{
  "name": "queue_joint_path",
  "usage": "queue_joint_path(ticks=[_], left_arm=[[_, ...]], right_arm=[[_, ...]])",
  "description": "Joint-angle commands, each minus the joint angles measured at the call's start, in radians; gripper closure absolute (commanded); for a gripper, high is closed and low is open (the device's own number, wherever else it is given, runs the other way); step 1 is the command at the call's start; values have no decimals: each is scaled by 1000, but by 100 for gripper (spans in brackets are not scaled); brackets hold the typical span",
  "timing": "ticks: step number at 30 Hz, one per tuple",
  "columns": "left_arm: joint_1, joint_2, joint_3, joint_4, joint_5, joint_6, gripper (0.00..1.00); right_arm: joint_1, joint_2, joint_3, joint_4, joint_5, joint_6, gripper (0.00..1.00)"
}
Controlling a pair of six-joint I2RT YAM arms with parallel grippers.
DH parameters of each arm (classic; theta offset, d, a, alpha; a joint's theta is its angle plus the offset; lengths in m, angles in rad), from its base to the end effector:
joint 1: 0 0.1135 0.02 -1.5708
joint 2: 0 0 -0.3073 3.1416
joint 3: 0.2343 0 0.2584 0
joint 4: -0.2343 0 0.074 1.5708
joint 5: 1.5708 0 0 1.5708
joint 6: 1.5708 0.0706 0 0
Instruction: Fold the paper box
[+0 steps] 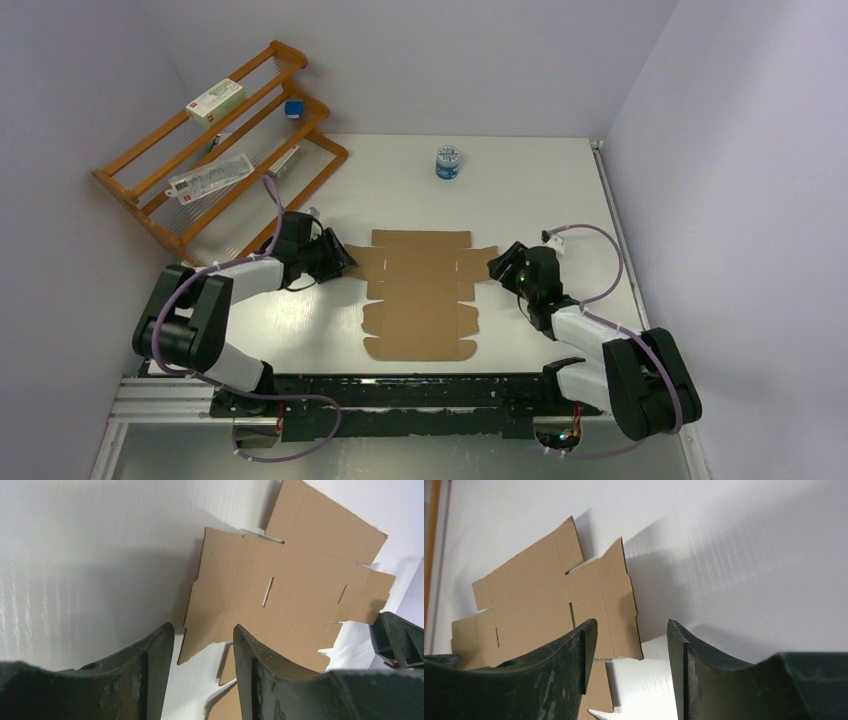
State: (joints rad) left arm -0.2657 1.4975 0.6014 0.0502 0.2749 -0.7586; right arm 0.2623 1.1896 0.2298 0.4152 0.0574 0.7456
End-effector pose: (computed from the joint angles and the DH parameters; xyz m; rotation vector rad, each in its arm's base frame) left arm 0.2801 -0.0961 0.1549 -0.4886 2.4864 -0.7754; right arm 0.2160 0.0538 0.1524 0.5512 2.0901 0.5337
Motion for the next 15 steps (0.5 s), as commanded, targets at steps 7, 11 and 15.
queue_joint_path(ticks=[7,11,15], left_arm=[[23,17,47,3,-73,41,48],[31,-28,67,-34,-98,52,42],[31,-21,99,-69,-106,54,36]], right_arm=[[3,28,269,-222,-27,-260,33],[0,131,409,-289,-90,-341,32],[-7,221,501,-331,-206,-363,31]])
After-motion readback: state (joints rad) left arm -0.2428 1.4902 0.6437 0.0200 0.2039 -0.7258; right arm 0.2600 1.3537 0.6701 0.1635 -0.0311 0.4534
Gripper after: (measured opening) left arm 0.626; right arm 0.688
